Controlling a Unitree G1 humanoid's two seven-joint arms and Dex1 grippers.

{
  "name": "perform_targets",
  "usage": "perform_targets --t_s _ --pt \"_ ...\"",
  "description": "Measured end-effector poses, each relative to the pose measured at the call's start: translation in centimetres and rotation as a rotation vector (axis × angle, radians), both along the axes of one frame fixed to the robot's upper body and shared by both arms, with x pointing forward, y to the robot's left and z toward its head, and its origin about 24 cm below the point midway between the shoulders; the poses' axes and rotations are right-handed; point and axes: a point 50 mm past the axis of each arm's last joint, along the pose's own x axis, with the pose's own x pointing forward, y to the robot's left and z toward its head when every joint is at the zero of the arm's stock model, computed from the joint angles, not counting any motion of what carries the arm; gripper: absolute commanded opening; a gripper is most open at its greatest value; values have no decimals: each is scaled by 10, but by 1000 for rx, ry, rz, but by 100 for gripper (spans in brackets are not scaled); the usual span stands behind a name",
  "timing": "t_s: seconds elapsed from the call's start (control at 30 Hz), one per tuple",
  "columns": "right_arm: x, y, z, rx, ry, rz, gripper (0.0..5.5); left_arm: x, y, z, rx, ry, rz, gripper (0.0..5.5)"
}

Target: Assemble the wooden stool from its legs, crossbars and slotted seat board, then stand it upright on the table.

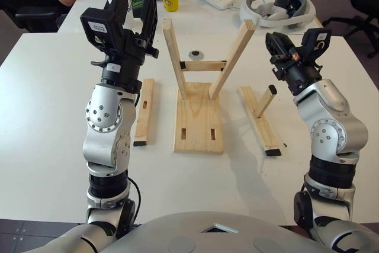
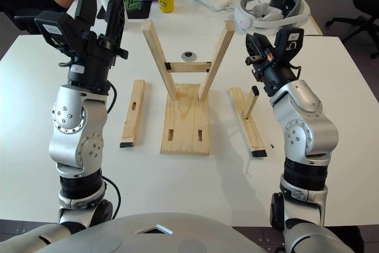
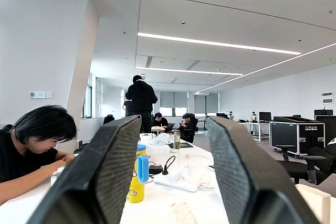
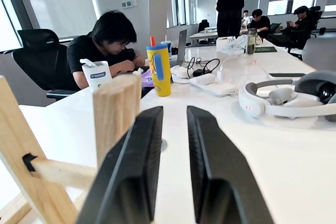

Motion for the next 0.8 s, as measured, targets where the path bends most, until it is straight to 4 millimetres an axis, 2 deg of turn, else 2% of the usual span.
perform_targets --t_s 0.07,0.3,0.47,0.67,0.73,0.77,0.8 --pt "-2 3 -1 -16 4 2 1 0 0 0 1 1 -2 230" --pt "1 5 1 -92 -14 -22 1 0 0 0 0 0 1 230" --pt "8 10 21 -134 -114 -32 1 0 -1 -1 -5 -1 6 230" --pt "9 9 29 -155 -162 -54 1 0 0 0 -7 -3 10 230" --pt "10 8 27 -171 -157 -62 1 0 0 0 -8 -3 10 230" --pt "9 8 19 -191 -121 -61 1 0 0 0 -9 -3 9 230" --pt "8 6 2 -217 -38 -57 1 0 -1 0 -10 -3 8 230"
